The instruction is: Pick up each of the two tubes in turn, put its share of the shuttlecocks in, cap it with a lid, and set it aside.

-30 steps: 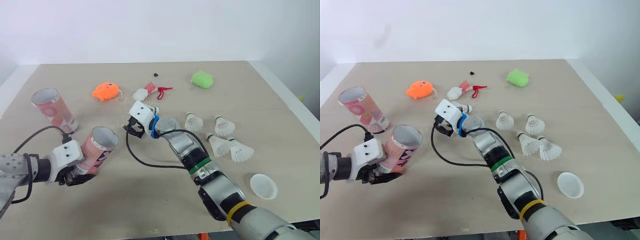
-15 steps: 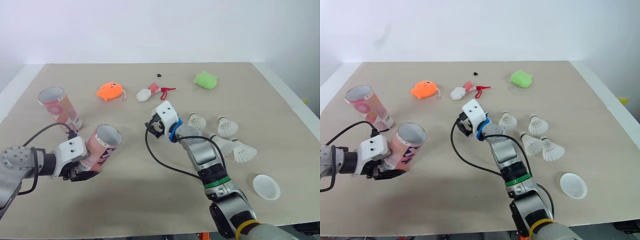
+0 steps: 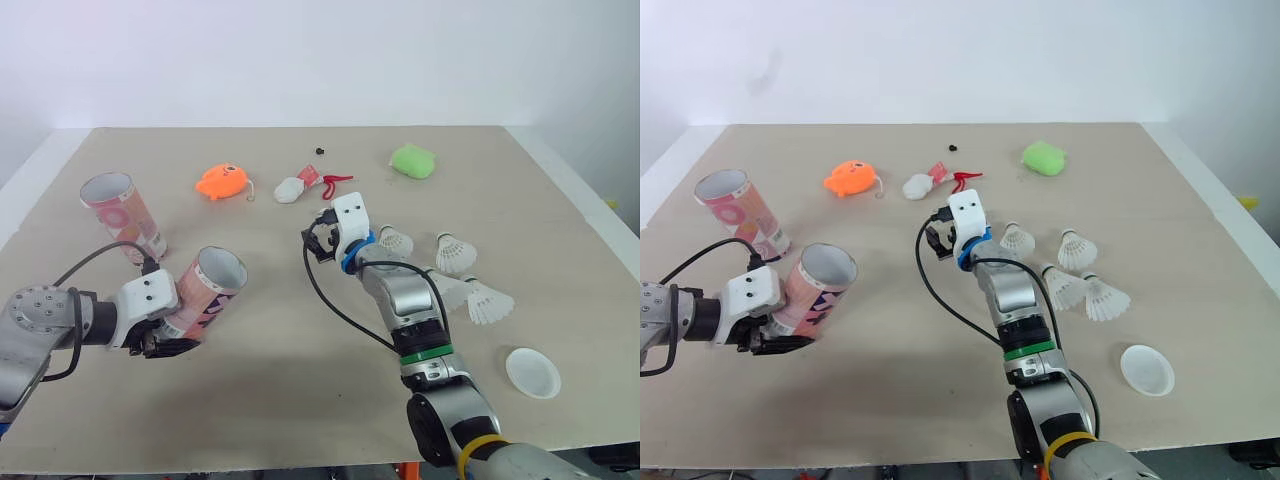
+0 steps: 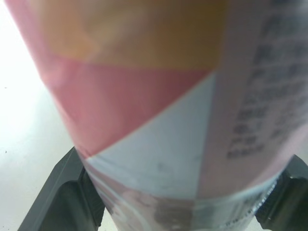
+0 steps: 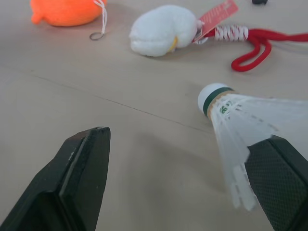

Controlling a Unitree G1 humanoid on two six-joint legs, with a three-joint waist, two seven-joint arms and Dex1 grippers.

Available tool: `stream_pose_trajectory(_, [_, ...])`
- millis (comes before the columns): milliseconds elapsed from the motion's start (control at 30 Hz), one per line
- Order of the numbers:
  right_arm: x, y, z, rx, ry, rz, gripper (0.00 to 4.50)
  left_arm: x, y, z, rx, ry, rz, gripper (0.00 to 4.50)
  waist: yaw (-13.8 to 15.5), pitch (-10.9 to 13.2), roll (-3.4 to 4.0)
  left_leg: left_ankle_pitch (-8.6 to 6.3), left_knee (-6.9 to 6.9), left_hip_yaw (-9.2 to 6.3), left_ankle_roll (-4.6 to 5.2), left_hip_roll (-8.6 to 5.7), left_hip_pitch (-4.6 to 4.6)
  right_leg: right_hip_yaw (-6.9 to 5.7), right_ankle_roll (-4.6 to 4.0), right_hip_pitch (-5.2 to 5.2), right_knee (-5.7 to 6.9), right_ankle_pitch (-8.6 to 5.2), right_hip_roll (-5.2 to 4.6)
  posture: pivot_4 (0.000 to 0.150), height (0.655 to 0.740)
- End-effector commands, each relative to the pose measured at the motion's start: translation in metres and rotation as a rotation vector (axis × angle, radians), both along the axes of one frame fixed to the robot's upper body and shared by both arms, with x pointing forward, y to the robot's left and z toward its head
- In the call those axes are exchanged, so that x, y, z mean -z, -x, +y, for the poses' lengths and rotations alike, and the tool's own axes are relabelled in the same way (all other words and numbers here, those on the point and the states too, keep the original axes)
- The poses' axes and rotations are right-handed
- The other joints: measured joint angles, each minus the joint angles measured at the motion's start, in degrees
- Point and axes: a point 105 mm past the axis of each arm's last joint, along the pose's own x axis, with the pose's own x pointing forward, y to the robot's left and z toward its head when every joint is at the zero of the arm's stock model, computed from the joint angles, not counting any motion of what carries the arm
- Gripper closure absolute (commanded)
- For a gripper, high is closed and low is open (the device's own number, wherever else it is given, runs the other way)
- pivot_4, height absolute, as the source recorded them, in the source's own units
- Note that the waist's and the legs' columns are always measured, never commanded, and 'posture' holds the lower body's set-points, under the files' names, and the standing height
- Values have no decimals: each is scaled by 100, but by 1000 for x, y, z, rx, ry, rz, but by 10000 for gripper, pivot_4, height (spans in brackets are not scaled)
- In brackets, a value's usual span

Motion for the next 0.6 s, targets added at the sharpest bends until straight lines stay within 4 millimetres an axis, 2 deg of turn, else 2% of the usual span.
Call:
stream_pose_trajectory(33, [-13,-10,1,32,-64,-36,14146,7,2,1,-9,-16,26,11279,0,1,1,0,0,0,0,0,0,1,0,0,0,0,0,1500,7400])
stream_pose_trajectory(100, [-12,-13,-1,47,-73,-34,22812,6,3,1,-12,-17,26,11279,0,1,1,0,0,-1,0,0,-1,0,1,0,-1,0,0,1500,7400])
stream_pose_trajectory(167, [-12,-15,-1,50,-69,-41,34399,6,4,2,-16,-17,26,11279,-2,1,1,0,0,-3,0,0,-2,2,1,-1,-1,0,0,1500,7400])
stream_pose_trajectory(233, [-13,-15,0,43,-74,-48,43481,6,5,2,-18,-18,27,11279,-4,1,1,0,-1,-7,0,0,-3,3,2,-1,-1,-1,0,1500,7400])
stream_pose_trajectory(267, [-16,-14,1,30,-86,-60,44827,6,5,3,-20,-19,28,11279,-10,1,1,0,-1,-9,0,1,-3,3,2,-1,-1,-1,1,1500,7400])
stream_pose_trajectory(367, [-33,-5,10,-54,-120,-119,44827,5,7,3,-24,-19,29,11279,-19,3,5,0,-2,-11,0,2,-3,4,1,-2,-1,-2,4,1500,7400])
stream_pose_trajectory(433, [-57,13,24,-210,-128,-219,44827,5,7,3,-25,-21,30,11279,-19,5,7,-1,-4,-12,0,4,-3,5,0,-5,-1,-3,5,1500,7400])
stream_pose_trajectory(467, [-70,27,32,-321,-122,-279,44827,5,7,3,-25,-22,31,11279,-18,5,7,-1,-4,-14,0,2,-10,1,1,-8,-2,-4,5,1500,7400])
stream_pose_trajectory(500, [-90,56,39,-533,-94,-382,44827,4,8,4,-22,-30,33,11279,-19,6,10,-1,-4,-15,-1,3,-11,0,1,-8,-2,-7,5,1500,7400])
stream_pose_trajectory(533, [-100,85,43,-718,-66,-442,44827,4,7,5,-18,-42,35,11279,-7,10,16,-2,-4,-15,-2,4,-11,1,1,-9,-2,-8,6,1500,7400])
stream_pose_trajectory(600, [-107,127,41,-985,-5,-480,44827,1,6,7,-7,-70,31,11279,15,11,17,-6,-4,-18,-6,0,-21,-4,8,-11,-5,-15,1,1500,7400])
